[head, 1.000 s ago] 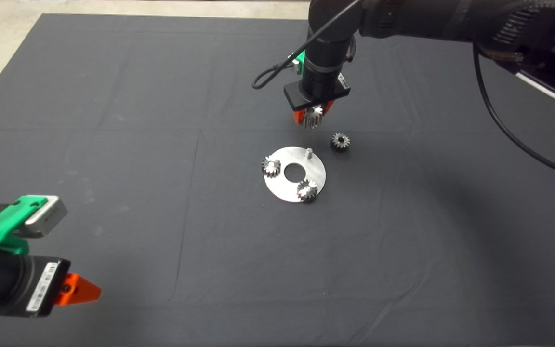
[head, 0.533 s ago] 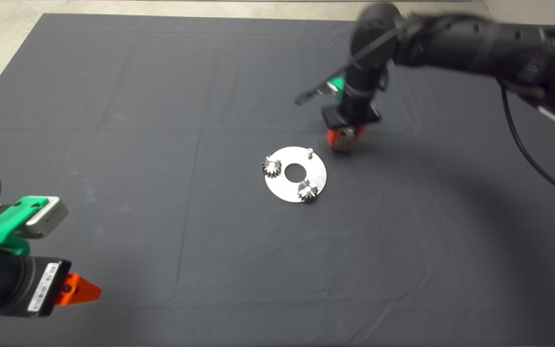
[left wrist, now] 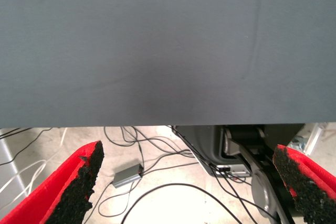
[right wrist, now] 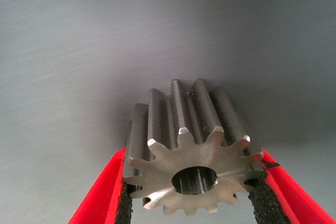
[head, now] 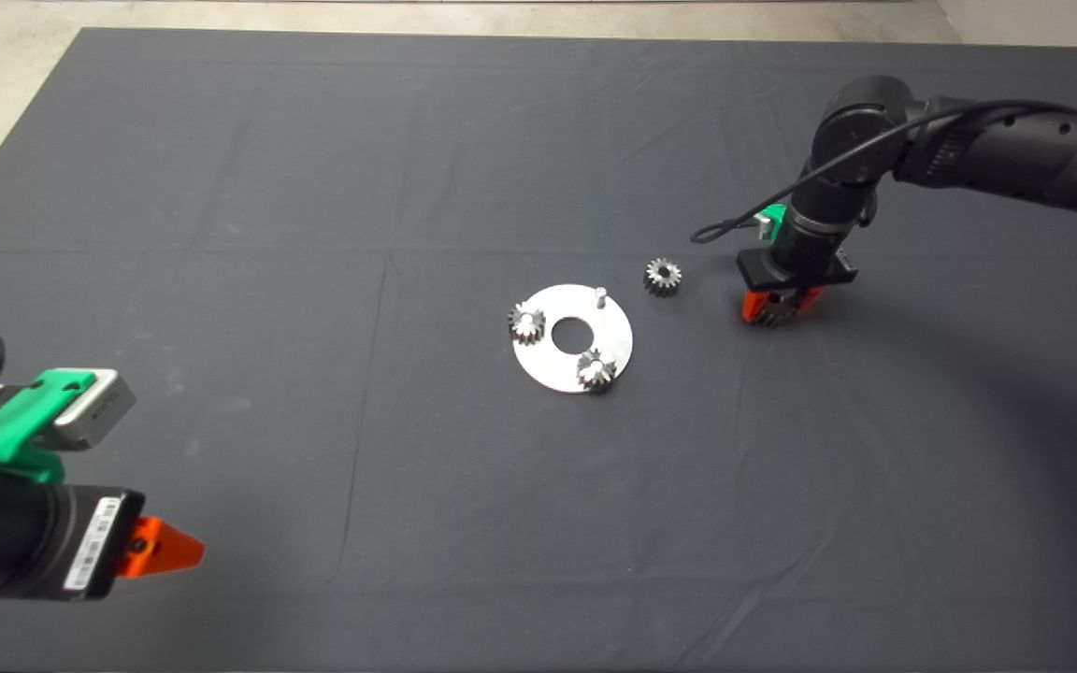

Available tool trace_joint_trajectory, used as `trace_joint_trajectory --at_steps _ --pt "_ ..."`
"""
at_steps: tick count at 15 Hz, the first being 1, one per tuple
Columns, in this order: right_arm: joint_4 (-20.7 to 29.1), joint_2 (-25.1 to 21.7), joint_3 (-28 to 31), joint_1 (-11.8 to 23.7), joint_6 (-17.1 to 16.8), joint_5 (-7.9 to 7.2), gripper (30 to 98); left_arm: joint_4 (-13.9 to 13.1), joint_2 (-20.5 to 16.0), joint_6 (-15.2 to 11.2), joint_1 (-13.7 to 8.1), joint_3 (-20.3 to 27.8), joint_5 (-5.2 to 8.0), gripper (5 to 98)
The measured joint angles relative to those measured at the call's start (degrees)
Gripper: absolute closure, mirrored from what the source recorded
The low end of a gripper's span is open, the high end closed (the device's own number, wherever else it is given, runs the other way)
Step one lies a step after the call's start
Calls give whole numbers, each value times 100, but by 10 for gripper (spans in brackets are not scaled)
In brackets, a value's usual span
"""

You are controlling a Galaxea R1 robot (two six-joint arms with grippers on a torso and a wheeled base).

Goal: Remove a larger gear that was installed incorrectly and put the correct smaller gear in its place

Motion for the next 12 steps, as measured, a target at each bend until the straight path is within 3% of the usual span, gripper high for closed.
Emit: trace_joint_trajectory --at_steps 5,10,12 --pt "6 42 187 46 0 63 794 24 20 0 2 0 -9 197" --pt "12 122 342 768 2 63 751 26 20 -4 66 0 -7 197" --pt "15 177 363 801 0 55 708 26 20 -4 96 0 -9 197"
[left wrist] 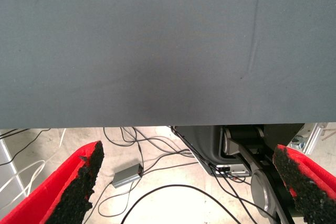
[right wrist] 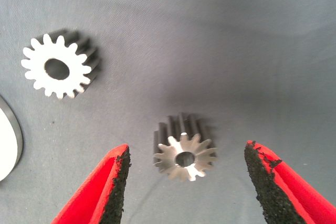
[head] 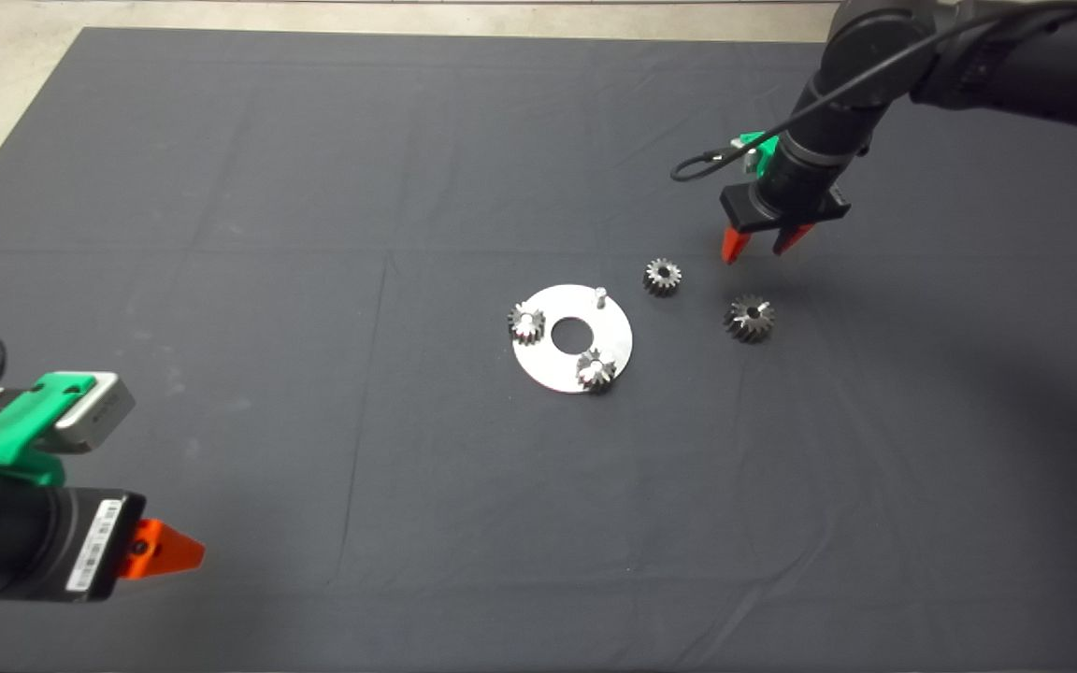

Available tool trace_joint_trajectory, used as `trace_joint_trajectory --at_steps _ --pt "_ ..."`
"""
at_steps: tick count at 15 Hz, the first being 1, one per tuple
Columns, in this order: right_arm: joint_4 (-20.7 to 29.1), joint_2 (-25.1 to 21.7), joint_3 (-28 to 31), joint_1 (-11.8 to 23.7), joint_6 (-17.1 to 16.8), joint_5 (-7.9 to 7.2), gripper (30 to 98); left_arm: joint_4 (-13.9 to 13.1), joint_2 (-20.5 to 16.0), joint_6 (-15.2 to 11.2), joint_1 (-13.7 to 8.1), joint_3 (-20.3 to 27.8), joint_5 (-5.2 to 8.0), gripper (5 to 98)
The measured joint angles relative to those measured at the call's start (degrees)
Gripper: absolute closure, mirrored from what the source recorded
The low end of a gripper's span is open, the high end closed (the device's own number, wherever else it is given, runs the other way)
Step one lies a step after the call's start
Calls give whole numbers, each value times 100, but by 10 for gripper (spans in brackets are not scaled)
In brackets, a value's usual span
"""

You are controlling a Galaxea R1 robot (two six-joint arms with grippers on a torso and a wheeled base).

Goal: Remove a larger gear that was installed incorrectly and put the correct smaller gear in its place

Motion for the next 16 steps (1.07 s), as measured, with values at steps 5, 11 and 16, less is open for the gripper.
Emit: trace_joint_trajectory --at_steps 5,11,16 --pt "2 225 14 12 0 -2 611 2 0 -2 0 0 0 197" --pt "2 889 -388 11 0 2 554 2 0 -2 0 0 0 197" --pt "-32 1395 -1053 -10 -113 2 554 2 0 0 0 0 0 197"
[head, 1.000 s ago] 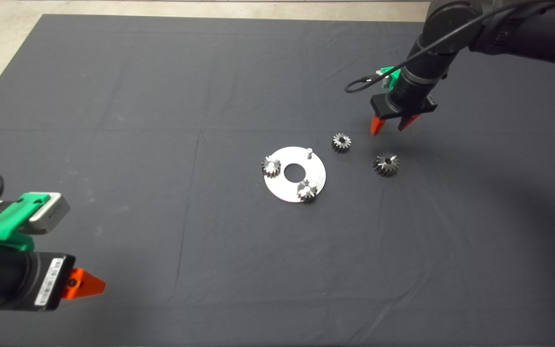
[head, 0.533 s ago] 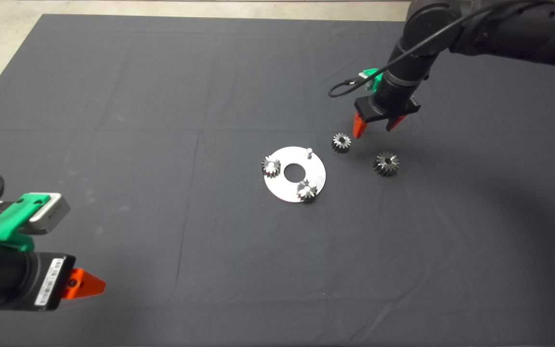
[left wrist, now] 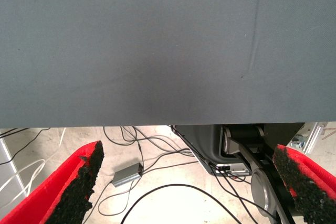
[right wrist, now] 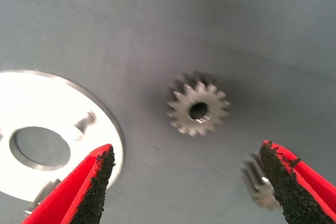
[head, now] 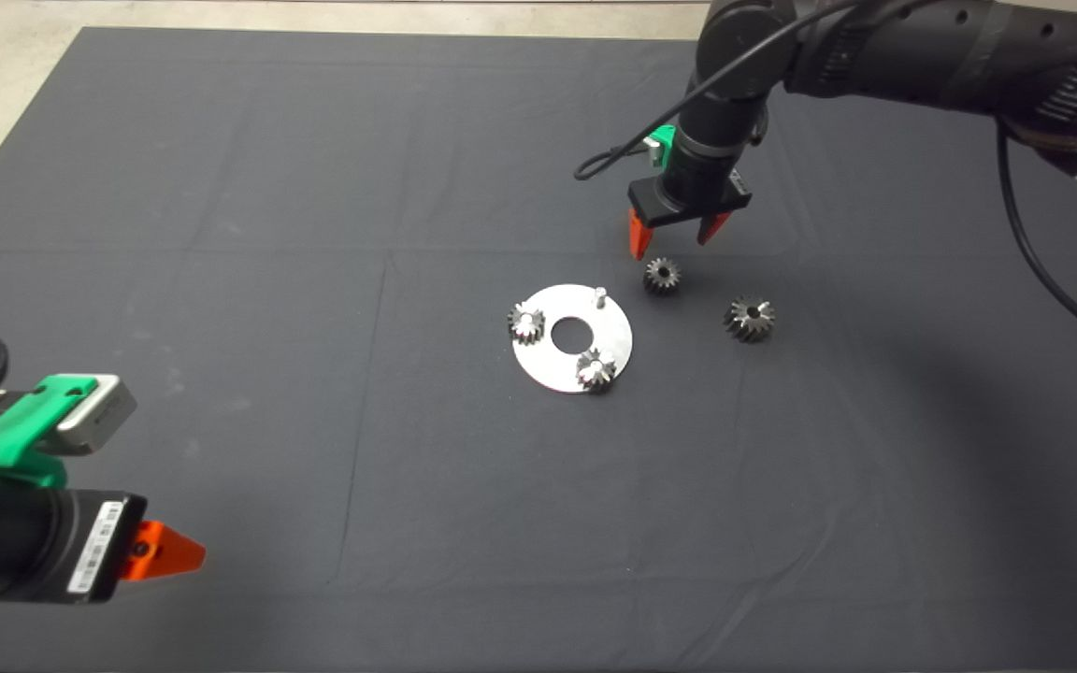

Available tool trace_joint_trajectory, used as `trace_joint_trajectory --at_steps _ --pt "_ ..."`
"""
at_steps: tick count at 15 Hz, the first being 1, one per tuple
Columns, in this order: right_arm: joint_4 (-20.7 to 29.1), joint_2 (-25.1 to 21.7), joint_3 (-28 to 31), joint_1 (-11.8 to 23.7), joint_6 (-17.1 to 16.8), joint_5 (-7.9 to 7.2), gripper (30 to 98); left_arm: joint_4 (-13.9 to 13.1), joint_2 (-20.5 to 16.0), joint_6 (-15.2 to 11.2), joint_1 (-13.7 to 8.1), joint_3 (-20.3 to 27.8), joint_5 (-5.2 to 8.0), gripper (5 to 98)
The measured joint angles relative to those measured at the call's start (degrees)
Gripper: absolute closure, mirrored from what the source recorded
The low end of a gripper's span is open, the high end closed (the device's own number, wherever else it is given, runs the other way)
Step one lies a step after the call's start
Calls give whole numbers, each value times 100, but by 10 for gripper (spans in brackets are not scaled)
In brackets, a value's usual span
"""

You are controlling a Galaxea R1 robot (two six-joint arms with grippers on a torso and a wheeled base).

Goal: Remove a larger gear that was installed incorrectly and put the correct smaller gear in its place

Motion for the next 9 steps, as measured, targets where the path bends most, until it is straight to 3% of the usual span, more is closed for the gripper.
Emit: trace_joint_trajectory --at_steps 9 --pt "-238 124 -896 -364 -343 0 554 2 2 -2 48 0 0 197"
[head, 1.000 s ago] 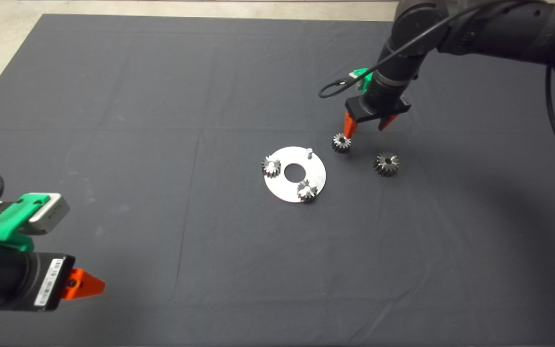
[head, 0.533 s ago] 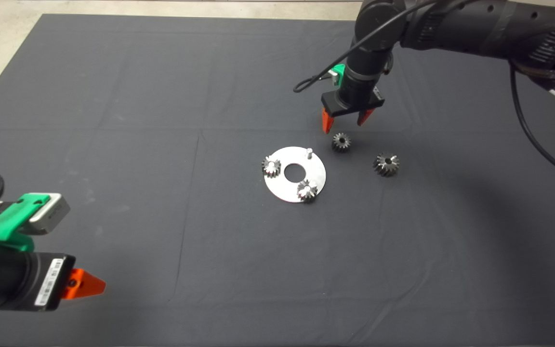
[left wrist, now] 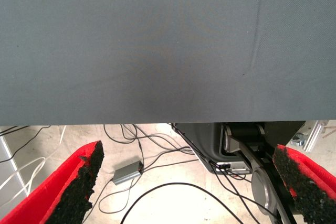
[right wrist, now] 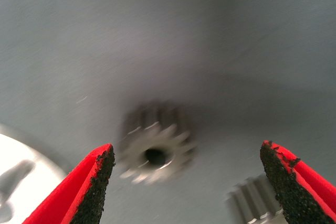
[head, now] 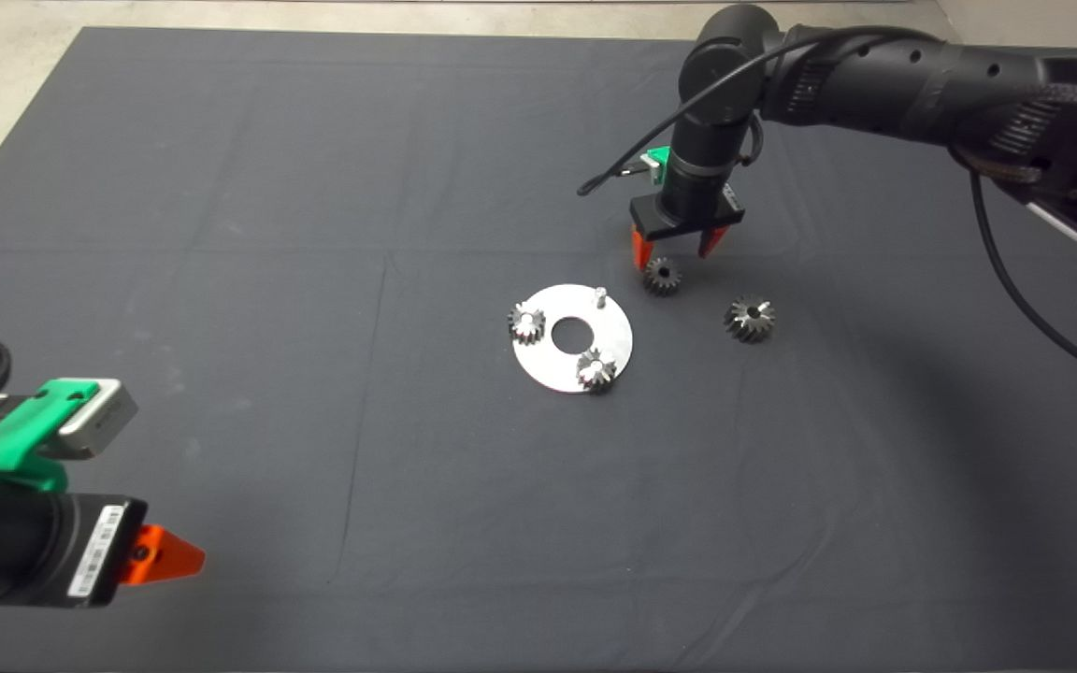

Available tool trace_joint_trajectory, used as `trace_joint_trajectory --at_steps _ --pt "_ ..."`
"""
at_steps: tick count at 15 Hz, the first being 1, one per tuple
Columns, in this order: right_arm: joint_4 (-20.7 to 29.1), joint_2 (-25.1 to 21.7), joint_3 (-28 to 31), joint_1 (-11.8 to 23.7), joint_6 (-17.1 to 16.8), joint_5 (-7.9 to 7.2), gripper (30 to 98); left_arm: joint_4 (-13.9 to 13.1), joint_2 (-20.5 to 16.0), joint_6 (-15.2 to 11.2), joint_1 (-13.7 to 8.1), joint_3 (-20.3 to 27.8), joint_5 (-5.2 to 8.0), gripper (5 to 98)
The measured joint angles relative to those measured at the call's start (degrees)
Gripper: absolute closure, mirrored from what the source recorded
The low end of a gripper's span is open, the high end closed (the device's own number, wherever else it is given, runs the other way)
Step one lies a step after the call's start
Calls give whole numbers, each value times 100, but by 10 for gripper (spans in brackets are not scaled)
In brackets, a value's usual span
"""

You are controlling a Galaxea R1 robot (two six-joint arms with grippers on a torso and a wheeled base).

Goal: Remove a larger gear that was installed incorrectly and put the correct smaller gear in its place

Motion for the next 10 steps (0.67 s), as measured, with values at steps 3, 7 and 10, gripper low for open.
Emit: trace_joint_trajectory --at_steps 3,7,10 --pt "-41 50 -211 -5 -93 -9 554 0 33 0 2 0 0 197" --pt "-91 149 -300 -9 -126 -74 554 -2 45 2 16 0 1 197" --pt "-116 193 -327 -9 -140 -91 554 1 45 0 16 0 1 197"
